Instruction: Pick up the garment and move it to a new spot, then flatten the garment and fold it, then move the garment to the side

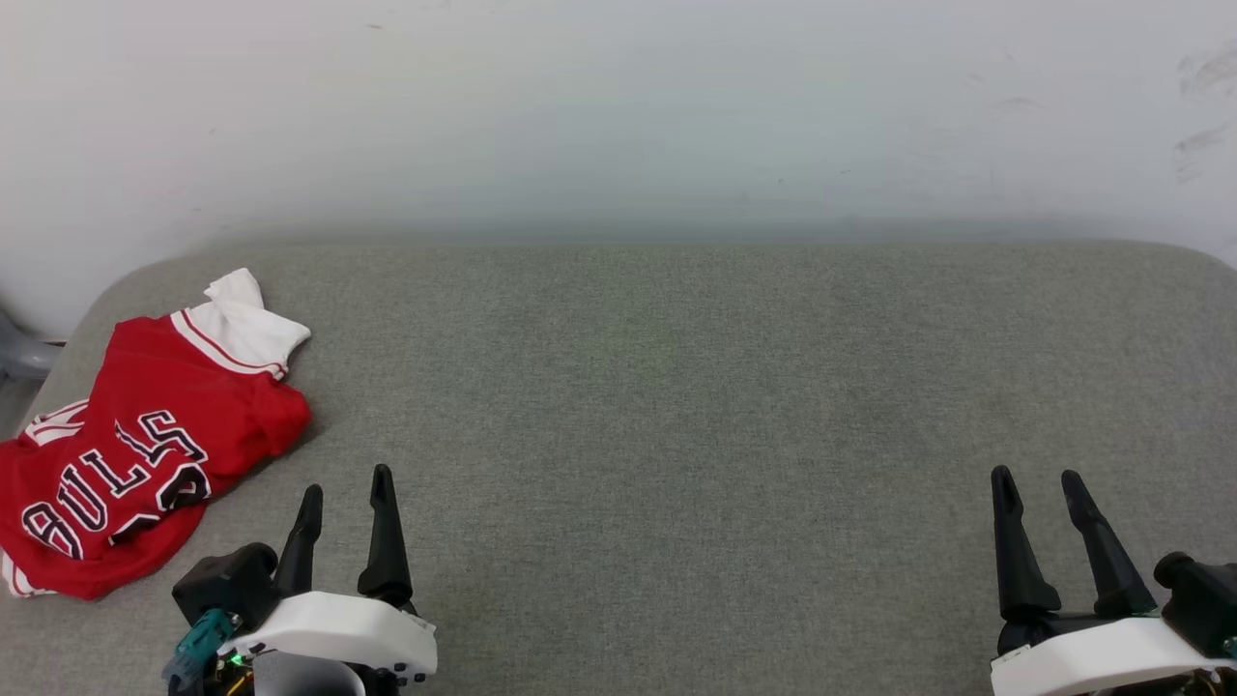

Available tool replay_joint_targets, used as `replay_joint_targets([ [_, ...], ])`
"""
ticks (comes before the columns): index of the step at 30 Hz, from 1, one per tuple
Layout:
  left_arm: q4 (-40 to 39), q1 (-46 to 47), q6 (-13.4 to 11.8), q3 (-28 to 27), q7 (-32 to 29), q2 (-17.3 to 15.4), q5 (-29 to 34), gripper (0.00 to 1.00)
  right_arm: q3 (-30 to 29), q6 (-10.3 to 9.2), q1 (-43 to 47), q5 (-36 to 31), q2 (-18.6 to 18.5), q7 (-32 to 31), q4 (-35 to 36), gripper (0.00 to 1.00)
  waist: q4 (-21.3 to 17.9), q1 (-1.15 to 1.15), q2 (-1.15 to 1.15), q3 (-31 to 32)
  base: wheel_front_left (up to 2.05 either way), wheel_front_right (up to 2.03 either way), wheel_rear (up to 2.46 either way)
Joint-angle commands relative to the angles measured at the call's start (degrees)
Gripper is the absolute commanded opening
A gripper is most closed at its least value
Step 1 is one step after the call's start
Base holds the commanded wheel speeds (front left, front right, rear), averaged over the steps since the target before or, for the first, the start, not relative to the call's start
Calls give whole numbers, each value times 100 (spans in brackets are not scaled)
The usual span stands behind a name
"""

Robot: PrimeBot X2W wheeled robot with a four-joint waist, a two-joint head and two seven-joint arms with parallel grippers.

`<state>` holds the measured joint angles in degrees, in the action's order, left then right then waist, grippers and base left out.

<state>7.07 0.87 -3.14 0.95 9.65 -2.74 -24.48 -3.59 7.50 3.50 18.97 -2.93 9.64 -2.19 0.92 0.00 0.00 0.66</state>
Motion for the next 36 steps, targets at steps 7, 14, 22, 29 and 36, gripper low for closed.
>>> replay_joint_targets([
  [7, -92, -50, -54, 63, 133, -16, 501, 100, -3, -2, 57, -456, 5, 134, 68, 100, -3, 0, 0, 20, 0, 0, 0],
  [14, -87, -90, -83, 112, 227, -17, 878, 100, -3, -2, 88, -806, 6, 226, 78, 100, 9, 0, 0, 20, 0, 0, 0],
  [22, -92, -142, -120, 152, 323, -18, 1255, 100, -15, -2, 151, -1179, 7, 321, 112, 100, 37, 0, 0, 30, 0, 0, 0],
  [29, -100, -184, -151, 192, 394, -18, 1561, 100, -17, -2, 220, -1443, 7, 403, 151, 100, 57, 0, 0, 47, 0, 0, 0],
  [36, -115, -224, -203, 231, 473, -19, 1836, 100, -33, -3, 245, -1673, 8, 468, 181, 100, 62, 0, 0, 55, 0, 0, 0],
])
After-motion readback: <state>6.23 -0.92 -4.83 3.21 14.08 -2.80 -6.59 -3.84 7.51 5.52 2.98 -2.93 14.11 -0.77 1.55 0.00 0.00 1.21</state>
